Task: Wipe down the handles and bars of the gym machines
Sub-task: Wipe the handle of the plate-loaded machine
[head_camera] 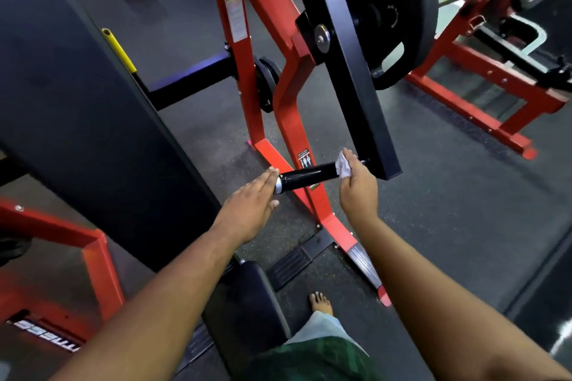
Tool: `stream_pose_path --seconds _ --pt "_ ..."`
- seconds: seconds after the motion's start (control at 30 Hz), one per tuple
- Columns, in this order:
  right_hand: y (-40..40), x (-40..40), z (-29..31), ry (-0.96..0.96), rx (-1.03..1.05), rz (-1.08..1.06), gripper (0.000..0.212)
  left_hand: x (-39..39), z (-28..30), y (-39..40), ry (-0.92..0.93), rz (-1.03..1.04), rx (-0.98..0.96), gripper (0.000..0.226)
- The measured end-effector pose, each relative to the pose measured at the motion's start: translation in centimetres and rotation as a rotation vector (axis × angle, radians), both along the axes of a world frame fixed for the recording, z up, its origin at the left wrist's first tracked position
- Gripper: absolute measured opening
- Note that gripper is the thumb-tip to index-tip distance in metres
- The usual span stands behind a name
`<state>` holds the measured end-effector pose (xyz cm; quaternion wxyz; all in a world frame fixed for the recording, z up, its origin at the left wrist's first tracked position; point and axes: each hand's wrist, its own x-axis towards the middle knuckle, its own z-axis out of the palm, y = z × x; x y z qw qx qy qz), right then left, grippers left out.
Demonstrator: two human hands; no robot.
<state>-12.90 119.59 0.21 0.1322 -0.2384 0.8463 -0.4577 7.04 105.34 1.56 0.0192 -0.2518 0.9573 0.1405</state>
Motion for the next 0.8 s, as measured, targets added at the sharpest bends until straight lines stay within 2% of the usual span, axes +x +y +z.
stream_pose_path --seconds 0.1,0.2,0.27,0.33,0.4,0.5,0.6,0.7,0.8 --pt "-2.6 -2.9 0.0 0.155 0.378 0.194 0.037 -0.4 -0.3 0.5 -0.015 0.028 -0.001 0.073" --pt "-4.7 -0.8 1.1 0.261 0.421 0.369 0.034 -0.7 -0.6 1.1 -0.015 0.083 0.01 0.075" --pt "-5.5 1.6 2.1 0.259 0.43 0.523 0.026 -0.6 -0.8 1.5 -0.012 0.111 0.022 0.077" --pt "-5.7 3.0 2.7 0.245 0.374 0.627 0.027 -0.5 -0.8 2.0 -0.006 0.143 0.032 0.079" --pt "-5.7 3.1 2.7 0.141 0.21 0.669 0.027 -0.2 -0.7 2.5 0.001 0.18 0.042 0.08" --pt "-5.1 2.7 2.8 -0.062 -0.064 0.595 0.03 0.5 -0.6 3.8 0.026 0.279 0.07 0.08" --pt "-4.1 3.6 3.2 -0.244 -0.235 0.58 0.025 1.6 0.0 4.9 0.115 0.439 0.172 0.08" --pt "-3.1 6.0 3.4 -0.353 -0.252 0.652 0.021 3.5 0.8 6.2 0.246 0.569 0.282 0.079" --pt "-2.0 9.0 3.8 -0.481 -0.2 0.705 0.017 6.2 1.7 7.6 0.448 0.683 0.531 0.078"
